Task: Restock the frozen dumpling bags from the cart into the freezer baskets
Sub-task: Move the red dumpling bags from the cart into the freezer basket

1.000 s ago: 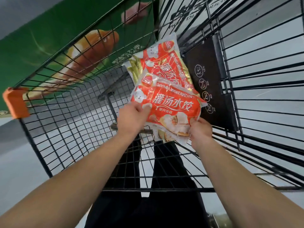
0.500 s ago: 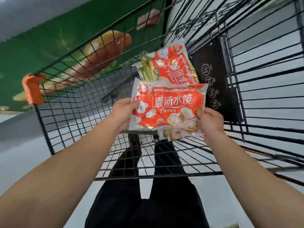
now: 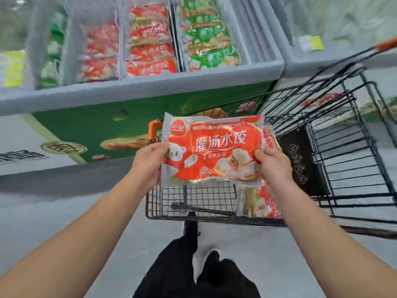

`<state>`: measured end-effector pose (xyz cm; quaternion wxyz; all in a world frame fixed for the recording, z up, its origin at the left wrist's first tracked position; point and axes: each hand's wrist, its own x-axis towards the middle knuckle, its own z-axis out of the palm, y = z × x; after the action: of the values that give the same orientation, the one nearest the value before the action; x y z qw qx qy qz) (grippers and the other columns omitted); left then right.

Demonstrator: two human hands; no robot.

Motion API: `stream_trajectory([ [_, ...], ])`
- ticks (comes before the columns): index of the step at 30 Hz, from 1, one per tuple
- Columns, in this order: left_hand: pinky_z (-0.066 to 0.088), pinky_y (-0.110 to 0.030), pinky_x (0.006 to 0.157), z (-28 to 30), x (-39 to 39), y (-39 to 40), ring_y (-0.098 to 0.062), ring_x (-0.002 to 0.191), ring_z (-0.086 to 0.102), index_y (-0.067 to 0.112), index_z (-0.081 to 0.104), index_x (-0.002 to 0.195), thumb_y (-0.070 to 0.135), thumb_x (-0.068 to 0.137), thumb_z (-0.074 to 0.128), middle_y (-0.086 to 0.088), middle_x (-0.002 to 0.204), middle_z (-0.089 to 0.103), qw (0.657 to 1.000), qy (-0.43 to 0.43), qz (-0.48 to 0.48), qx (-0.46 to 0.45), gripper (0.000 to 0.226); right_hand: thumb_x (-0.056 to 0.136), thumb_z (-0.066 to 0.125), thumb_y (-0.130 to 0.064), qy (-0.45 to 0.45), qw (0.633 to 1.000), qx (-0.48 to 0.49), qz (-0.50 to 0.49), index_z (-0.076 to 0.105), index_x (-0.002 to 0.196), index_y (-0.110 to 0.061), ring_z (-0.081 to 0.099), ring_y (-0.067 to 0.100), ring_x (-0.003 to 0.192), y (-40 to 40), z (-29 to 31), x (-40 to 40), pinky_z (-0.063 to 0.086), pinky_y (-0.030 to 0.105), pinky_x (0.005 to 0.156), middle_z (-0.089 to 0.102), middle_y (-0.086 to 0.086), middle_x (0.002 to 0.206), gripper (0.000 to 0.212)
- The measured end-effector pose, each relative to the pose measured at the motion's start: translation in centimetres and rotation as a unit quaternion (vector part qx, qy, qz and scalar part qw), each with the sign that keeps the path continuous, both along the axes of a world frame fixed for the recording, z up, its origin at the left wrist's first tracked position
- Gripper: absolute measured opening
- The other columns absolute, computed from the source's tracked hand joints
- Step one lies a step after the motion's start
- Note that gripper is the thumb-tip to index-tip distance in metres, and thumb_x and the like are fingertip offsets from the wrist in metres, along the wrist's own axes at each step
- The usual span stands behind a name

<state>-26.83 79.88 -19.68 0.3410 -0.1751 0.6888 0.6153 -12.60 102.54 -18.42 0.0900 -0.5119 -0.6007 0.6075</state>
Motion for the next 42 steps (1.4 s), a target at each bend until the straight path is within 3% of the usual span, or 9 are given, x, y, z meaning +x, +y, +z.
stream_trajectory([
  [4, 0.06, -0.045, 0.078, 4.8, 1.7, -4.4, -0.025, 0.084, 0.076, 0.008, 0.069, 0.099, 0.023, 0.1, 0.059, -0.01, 0.094, 0.077, 0.995, 0.079, 0.066, 0.009, 0.018, 0.094, 0.064, -0.017, 0.039, 0.996, 0.044, 0.068, 0.068, 0.071, -0.028, 0.067, 0.016, 0.088, -3.0, 3.8, -0.8, 0.053, 0.036, 0.086, 0.07, -0.011, 0.077, 0.026],
  [7, 0.06, -0.042, 0.077, 8.3, 3.4, -7.2, -0.021, 0.079, 0.076, 0.01, 0.07, 0.091, 0.02, 0.099, 0.061, -0.007, 0.089, 0.078, 0.984, 0.129, 0.118, 0.02, 0.015, 0.094, 0.063, -0.02, 0.082, 0.991, 0.038, 0.1, 0.074, 0.078, -0.025, 0.072, 0.018, 0.09, -5.6, 6.2, -0.5, 0.058, 0.037, 0.086, 0.077, -0.004, 0.09, 0.02],
  [10, 0.058, -0.049, 0.087, 11.0, 5.4, -11.2, -0.026, 0.089, 0.075, 0.012, 0.072, 0.091, 0.023, 0.097, 0.063, -0.006, 0.089, 0.078, 0.975, 0.163, 0.149, 0.017, 0.016, 0.095, 0.061, -0.017, 0.11, 0.986, 0.026, 0.124, 0.076, 0.073, -0.024, 0.073, 0.021, 0.089, -9.0, 8.7, 0.4, 0.059, 0.042, 0.085, 0.077, -0.005, 0.084, 0.027],
  [16, 0.06, -0.041, 0.083, 15.1, 7.4, -18.0, -0.019, 0.081, 0.073, 0.015, 0.071, 0.085, 0.023, 0.098, 0.062, 0.002, 0.077, 0.077, 0.955, 0.208, 0.212, 0.008, 0.018, 0.096, 0.061, -0.014, 0.157, 0.975, 0.017, 0.154, 0.074, 0.078, -0.02, 0.073, 0.023, 0.091, -15.1, 12.8, -0.6, 0.059, 0.044, 0.087, 0.077, -0.002, 0.086, 0.023],
  [21, 0.059, -0.043, 0.085, 16.5, 5.3, -24.5, -0.021, 0.086, 0.073, 0.02, 0.073, 0.085, 0.025, 0.096, 0.065, -0.002, 0.088, 0.076, 0.936, 0.224, 0.27, 0.012, 0.014, 0.098, 0.059, -0.011, 0.183, 0.966, -0.001, 0.18, 0.074, 0.085, -0.017, 0.072, 0.022, 0.094, -21.2, 14.5, -3.2, 0.058, 0.042, 0.087, 0.077, 0.001, 0.091, 0.021],
  [28, 0.059, -0.042, 0.082, 15.3, -1.7, -33.0, -0.02, 0.084, 0.073, 0.02, 0.074, 0.086, 0.016, 0.097, 0.059, 0.002, 0.08, 0.076, 0.944, 0.21, 0.254, 0.005, 0.019, 0.098, 0.059, -0.011, 0.18, 0.969, -0.003, 0.171, 0.072, 0.09, -0.017, 0.071, 0.023, 0.096, -29.2, 14.2, -10.1, 0.057, 0.044, 0.089, 0.076, 0.003, 0.097, 0.016],
  [33, 0.054, -0.031, 0.069, 14.7, -7.3, -37.4, -0.009, 0.073, 0.063, 0.025, 0.064, 0.077, 0.016, 0.101, 0.055, 0.007, 0.076, 0.066, 0.945, 0.215, 0.244, 0.015, 0.027, 0.097, 0.061, -0.011, 0.176, 0.975, -0.002, 0.138, 0.073, 0.094, -0.016, 0.071, 0.022, 0.098, -34.2, 13.3, -15.2, 0.057, 0.044, 0.091, 0.076, 0.004, 0.099, 0.014],
  [39, 0.058, -0.033, 0.067, 13.5, -13.7, -39.9, -0.014, 0.078, 0.073, 0.018, 0.072, 0.089, 0.029, 0.096, 0.064, 0.002, 0.082, 0.078, 0.965, 0.171, 0.197, 0.013, 0.016, 0.097, 0.061, -0.014, 0.147, 0.982, -0.006, 0.118, 0.072, 0.1, -0.015, 0.071, 0.024, 0.098, -36.4, 11.8, -19.9, 0.057, 0.046, 0.091, 0.076, 0.004, 0.101, 0.012],
  [42, 0.061, -0.039, 0.074, 12.6, -17.2, -39.7, -0.018, 0.082, 0.075, 0.017, 0.074, 0.092, 0.029, 0.096, 0.064, 0.0, 0.084, 0.078, 0.971, 0.158, 0.182, 0.011, 0.016, 0.097, 0.061, -0.012, 0.135, 0.985, -0.002, 0.106, 0.071, 0.096, -0.017, 0.071, 0.024, 0.098, -36.4, 11.1, -23.0, 0.057, 0.046, 0.091, 0.075, 0.005, 0.101, 0.011],
])
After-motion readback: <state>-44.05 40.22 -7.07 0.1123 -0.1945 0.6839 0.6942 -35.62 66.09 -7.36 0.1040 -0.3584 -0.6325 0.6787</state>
